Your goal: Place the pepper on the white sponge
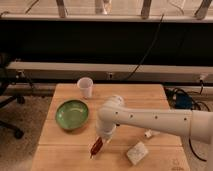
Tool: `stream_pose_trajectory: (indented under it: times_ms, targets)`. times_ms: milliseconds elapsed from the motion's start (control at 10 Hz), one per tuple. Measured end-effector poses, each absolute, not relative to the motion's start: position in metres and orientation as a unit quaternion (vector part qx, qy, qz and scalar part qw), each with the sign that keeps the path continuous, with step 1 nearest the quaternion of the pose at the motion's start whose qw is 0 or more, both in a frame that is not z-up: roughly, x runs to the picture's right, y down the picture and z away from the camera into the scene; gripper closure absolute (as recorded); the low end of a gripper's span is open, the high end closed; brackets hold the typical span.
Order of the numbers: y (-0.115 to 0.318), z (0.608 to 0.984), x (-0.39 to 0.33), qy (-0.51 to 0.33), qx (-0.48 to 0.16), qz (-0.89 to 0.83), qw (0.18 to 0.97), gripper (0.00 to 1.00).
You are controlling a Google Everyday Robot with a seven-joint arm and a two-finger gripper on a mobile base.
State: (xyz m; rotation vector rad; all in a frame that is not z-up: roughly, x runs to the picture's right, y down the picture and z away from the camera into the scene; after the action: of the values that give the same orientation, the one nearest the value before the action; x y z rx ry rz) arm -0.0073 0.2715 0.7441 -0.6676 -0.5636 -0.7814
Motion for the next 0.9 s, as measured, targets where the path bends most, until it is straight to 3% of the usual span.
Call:
stream_pose_trajectory:
  times_ms: [600, 900]
  targets:
    - [0.262, 0.717, 0.095, -0.213, -0.314, -0.282, 0.881, 0.84]
    - [0.260, 0.680, 0.113, -0.194, -0.325, -0.253, 0.891, 0.84]
